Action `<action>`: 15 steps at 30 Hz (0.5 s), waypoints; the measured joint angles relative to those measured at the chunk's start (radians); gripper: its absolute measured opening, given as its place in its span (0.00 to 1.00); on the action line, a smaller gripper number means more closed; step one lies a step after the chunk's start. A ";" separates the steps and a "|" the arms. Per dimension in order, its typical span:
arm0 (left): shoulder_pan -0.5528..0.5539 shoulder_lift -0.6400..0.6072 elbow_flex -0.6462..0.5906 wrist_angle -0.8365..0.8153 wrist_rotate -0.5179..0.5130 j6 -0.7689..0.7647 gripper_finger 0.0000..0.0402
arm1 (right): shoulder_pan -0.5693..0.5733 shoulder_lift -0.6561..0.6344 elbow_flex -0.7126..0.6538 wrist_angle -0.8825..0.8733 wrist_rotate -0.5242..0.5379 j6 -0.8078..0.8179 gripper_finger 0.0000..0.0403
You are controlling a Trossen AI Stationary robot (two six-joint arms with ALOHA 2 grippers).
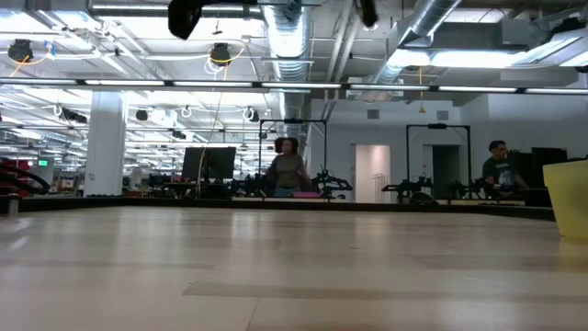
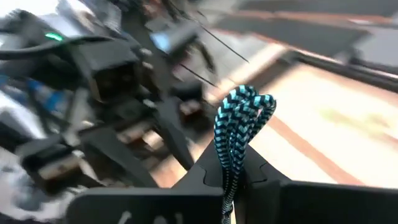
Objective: Pick and place USB-C Cables
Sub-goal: Put the blue charger cable into the yellow bin
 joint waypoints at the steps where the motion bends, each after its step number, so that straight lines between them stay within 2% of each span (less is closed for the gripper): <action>1: 0.000 0.000 0.000 -0.016 -0.001 -0.010 0.40 | -0.002 -0.010 0.010 -0.066 0.015 0.018 0.03; 6: 0.017 -0.001 0.000 -0.097 -0.002 -0.082 0.48 | -0.020 -0.069 0.032 -0.340 0.052 0.123 0.03; 15: 0.043 -0.090 0.000 -0.273 0.057 -0.160 0.49 | -0.007 -0.170 0.033 -0.724 0.052 0.318 0.03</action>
